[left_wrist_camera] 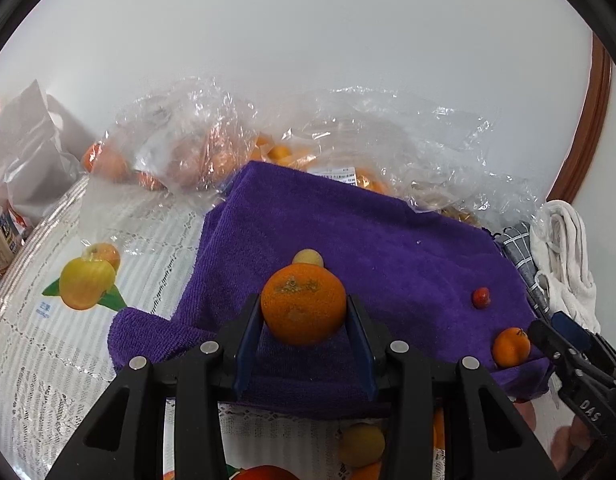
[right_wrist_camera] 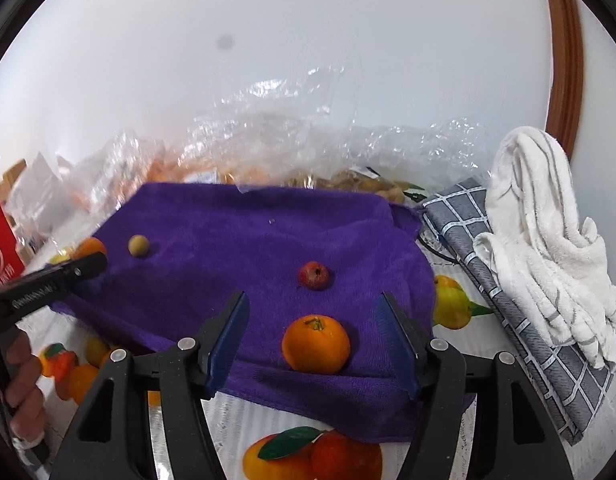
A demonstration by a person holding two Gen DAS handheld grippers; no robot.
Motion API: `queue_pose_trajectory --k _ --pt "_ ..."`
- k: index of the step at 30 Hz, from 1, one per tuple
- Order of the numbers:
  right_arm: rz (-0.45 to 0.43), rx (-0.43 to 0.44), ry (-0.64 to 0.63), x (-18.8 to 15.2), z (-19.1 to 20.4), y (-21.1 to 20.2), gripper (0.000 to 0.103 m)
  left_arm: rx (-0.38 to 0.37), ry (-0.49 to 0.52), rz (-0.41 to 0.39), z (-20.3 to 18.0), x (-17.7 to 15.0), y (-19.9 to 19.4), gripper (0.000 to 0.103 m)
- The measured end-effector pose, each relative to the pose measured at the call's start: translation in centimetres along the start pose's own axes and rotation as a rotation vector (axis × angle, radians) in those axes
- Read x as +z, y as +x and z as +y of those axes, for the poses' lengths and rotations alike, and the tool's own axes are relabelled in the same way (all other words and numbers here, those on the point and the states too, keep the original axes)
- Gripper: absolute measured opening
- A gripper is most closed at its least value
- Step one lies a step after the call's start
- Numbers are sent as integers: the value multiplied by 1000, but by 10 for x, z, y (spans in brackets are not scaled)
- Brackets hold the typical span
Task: Organize fruits
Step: 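Move both open tools back toward the remaining oranges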
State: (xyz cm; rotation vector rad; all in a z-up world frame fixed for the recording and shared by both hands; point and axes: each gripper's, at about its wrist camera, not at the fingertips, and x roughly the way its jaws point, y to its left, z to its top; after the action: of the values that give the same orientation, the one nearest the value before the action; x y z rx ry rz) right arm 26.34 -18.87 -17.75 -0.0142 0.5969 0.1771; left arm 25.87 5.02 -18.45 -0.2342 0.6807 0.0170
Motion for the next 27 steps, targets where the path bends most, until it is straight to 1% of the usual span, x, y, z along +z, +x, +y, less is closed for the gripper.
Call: queue_pose_trajectory --k 4,6,8,9,10,12,15,18,20,22,25,27 --pt "28 31 25 0 -3 3 65 -6 17 -4 -2 -2 -1 40" --pt "58 32 33 0 -4 7 65 -44 20 -13 -3 -2 -4 46" --pt "70 51 53 1 -6 7 65 -66 25 -33 -3 -2 -10 48" --pt "68 66 65 1 -8 5 65 -67 31 -46 -4 -2 -14 51" --pt "64 89 88 2 -11 2 65 -64 37 -56 -4 -3 -17 52" --pt "59 110 111 2 -13 -2 65 -45 55 -73 -5 -2 -23 52" --pt "60 108 119 -1 -12 -9 65 -34 54 -88 -2 1 -31 52" --pt "65 111 100 -6 -6 -19 65 -21 34 -88 6 1 -42 52" --pt "68 114 84 -11 0 -29 62 -3 33 -83 13 -6 -50 52" --pt "82 142 72 -17 6 -34 54 11 41 -77 22 -17 -60 52" --pt "116 166 34 -25 21 -35 45 24 57 -58 36 -34 -73 52" --pt "134 182 0 -30 32 -34 45 37 72 -47 45 -44 -79 51"
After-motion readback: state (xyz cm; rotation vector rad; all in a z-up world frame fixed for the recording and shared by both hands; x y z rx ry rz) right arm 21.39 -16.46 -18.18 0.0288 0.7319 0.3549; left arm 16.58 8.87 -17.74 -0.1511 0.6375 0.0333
